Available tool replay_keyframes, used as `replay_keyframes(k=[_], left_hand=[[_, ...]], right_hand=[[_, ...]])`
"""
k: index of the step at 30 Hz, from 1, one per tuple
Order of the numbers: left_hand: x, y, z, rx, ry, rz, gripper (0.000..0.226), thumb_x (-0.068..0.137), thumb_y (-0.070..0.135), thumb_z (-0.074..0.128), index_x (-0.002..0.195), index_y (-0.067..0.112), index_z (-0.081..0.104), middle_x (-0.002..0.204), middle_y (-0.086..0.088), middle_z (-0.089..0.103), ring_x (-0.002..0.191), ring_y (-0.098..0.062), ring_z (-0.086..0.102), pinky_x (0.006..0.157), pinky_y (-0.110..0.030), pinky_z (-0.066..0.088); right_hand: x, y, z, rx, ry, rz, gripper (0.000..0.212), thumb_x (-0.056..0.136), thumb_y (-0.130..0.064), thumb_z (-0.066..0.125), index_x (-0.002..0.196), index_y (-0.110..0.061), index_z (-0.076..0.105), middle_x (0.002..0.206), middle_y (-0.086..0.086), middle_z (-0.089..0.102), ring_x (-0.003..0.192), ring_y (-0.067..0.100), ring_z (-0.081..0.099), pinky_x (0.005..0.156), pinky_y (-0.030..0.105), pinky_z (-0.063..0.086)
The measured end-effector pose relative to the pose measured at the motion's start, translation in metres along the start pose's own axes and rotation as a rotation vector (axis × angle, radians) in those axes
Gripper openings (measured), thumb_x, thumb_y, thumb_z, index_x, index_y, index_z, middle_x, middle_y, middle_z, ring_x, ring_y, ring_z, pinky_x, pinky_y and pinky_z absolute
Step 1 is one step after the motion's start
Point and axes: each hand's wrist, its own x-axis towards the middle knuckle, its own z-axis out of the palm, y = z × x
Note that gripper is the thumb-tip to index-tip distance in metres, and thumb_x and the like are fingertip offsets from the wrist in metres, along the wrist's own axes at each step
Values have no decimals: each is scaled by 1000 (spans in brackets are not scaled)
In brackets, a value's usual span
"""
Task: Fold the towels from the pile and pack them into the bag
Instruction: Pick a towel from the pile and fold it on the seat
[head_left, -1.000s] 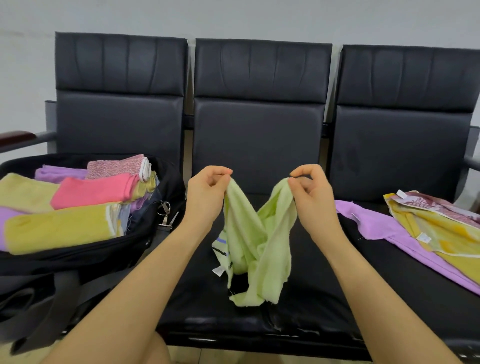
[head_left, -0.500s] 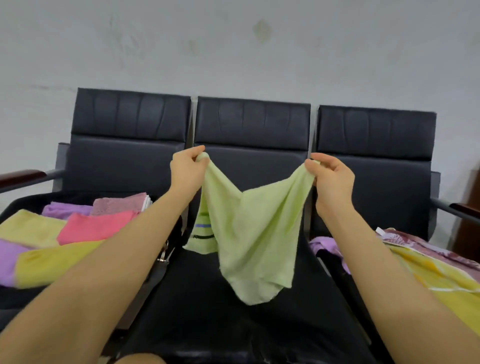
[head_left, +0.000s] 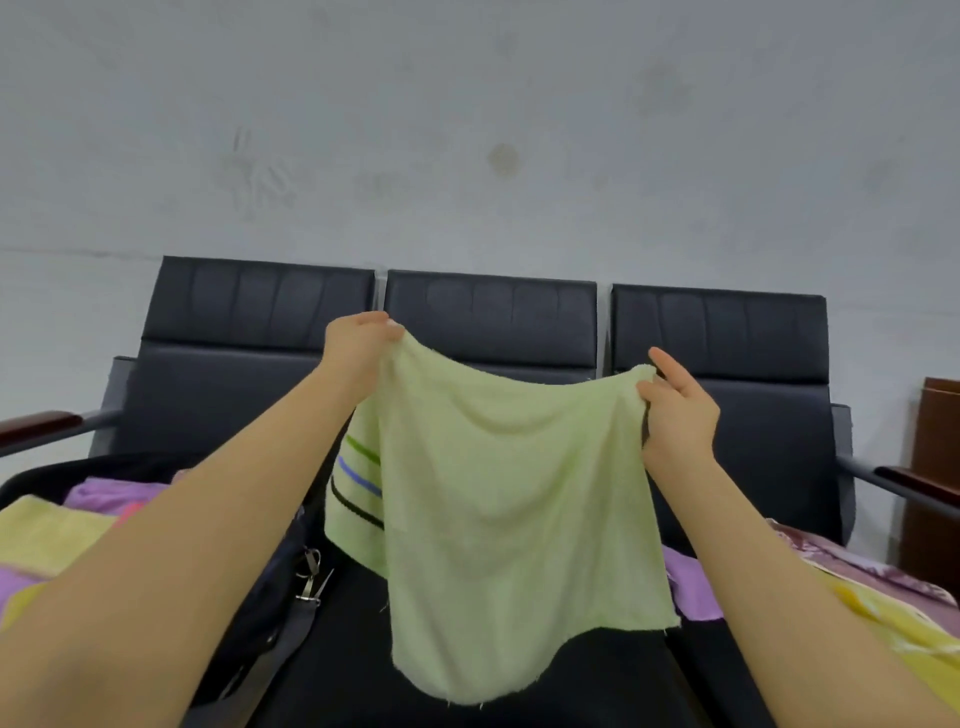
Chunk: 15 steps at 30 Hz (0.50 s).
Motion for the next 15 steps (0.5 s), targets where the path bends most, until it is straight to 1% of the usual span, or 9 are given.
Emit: replay_keyframes(k=[1,3,5,7,8,11,12,13,15], left_hand=[[1,-2,2,32,-65,-2,25,77,-7,61,91,14,58,79,0,48,72,-20,45,71,-28,42],[-3,-6,7,227,-154,59,35,81,-8,55,109,13,59,97,-1,52,79,-17,52,74,-27,44],[-5,-11,10,402,-142,153,48,87,-8,48,133,9,52,126,-6,54,100,-16,56,79,-23,47],[-6,-16,11,545,-99,271,46,91,-4,46,135,9,52,138,-8,51,107,-15,55,75,-16,46],[-7,-18,11,618,-81,320,42,93,-2,45,132,10,56,137,-8,53,107,-15,55,74,-14,45],[-4,-26,6,651,-34,383,34,97,9,48,129,13,59,132,-7,58,117,-19,54,89,-20,40],[-4,-28,5,644,-19,398,34,97,12,50,130,13,58,128,-6,60,116,-19,54,92,-22,40],[-4,-29,5,638,-8,403,35,96,15,51,130,14,56,121,-7,62,111,-18,55,92,-25,41],[-3,-34,6,594,24,386,31,95,17,54,125,15,54,101,-9,64,92,-16,56,80,-25,43]], right_hand=[[1,2,-2,22,-21,18,48,90,9,50,125,-21,62,130,32,47,86,25,50,85,35,51],[1,6,-5,39,-44,57,50,90,9,48,128,-21,60,123,24,57,89,21,51,73,28,48],[3,9,-9,37,-43,73,48,90,9,47,129,-17,59,113,8,65,86,19,60,65,20,50],[3,12,-13,48,-11,60,43,90,8,49,126,-12,61,101,0,66,82,12,63,59,16,51],[2,13,-16,61,5,46,40,90,7,52,124,-11,61,97,-1,66,81,11,64,57,14,51],[3,19,-21,45,69,-3,30,87,2,62,113,-11,66,93,1,68,81,12,64,58,11,49],[4,21,-21,23,87,-19,24,86,0,64,107,-11,68,89,0,68,79,12,64,58,12,48],[4,23,-21,-4,99,-31,20,85,-1,65,102,-11,69,85,-2,68,76,11,63,60,14,48],[5,29,-22,-72,100,-47,15,86,-4,63,97,-12,70,81,-4,67,73,10,62,64,20,48]])
